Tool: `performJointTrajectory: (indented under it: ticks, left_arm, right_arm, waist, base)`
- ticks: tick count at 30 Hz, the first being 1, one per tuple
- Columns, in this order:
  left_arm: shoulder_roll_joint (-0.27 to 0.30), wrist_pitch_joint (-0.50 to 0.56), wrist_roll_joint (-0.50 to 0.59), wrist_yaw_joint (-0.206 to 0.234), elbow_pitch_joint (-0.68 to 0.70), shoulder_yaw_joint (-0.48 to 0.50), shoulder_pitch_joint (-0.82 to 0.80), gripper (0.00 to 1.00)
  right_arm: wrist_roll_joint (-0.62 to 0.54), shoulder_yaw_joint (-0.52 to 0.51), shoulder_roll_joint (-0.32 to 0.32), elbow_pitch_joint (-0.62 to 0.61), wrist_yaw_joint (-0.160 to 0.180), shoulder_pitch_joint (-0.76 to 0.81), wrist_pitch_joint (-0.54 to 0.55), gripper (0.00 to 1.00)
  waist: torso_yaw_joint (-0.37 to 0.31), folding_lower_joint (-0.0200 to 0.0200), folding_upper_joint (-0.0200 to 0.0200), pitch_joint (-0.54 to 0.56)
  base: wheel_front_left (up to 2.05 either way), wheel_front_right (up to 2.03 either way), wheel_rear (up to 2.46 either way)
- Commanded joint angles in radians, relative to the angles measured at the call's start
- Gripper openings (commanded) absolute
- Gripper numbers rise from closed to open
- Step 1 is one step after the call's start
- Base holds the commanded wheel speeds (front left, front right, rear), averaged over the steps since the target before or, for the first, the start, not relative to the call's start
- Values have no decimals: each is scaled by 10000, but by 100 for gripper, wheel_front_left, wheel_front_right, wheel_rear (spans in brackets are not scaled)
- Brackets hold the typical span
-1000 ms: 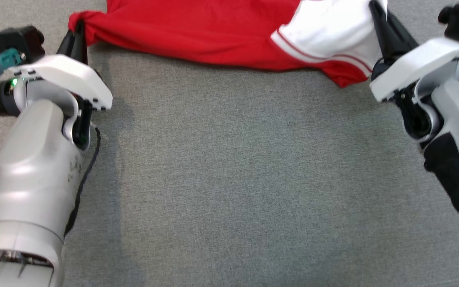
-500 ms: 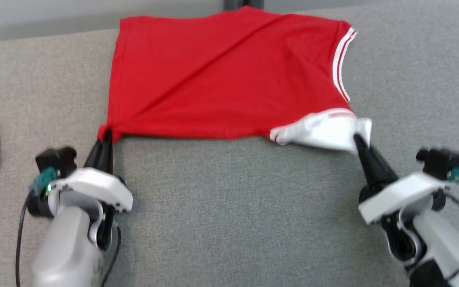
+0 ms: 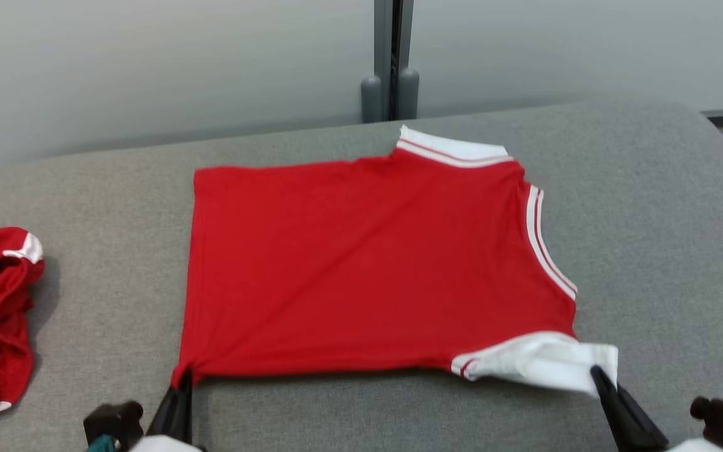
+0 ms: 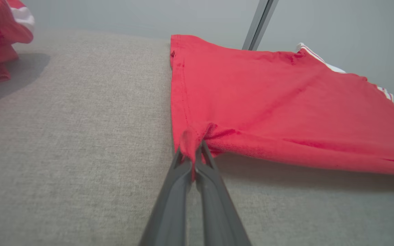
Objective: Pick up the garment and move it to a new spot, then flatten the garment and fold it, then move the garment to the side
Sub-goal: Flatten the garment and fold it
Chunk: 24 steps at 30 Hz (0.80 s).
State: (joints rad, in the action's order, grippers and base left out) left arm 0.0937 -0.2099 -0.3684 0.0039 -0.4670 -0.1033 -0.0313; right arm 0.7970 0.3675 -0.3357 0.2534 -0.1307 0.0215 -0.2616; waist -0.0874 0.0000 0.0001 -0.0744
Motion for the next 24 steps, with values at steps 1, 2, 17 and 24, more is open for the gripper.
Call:
performJointTrajectory:
  ticks: [1, 2, 17, 24]
  left_arm:
    - [143, 291, 56, 203, 462, -3, 535, 0]
    - [160, 490, 53, 299, 853, -13, 865, 0]
    - [146, 2352, -194, 1484, 4544, -50, 4145, 0]
    - [372, 2982, -341, 1376, 4915, -128, 3713, 0]
  right_arm:
    - [-61, -62, -129, -191, -2, 437, -51, 0]
    - [-120, -59, -205, -321, -2, 699, -53, 0]
    - [-339, -528, -552, -1064, -2, 2499, 336, 0]
    - [-351, -605, -432, -1129, -2, 2063, 568, 0]
  waist:
    - [99, 0, -1, 362]
    - [108, 0, -1, 459]
    - [183, 0, -1, 902]
    - [357, 0, -1, 633]
  base:
    - [0, 0, 0]
    - [0, 0, 0]
    - [0, 0, 0]
    - [0, 0, 0]
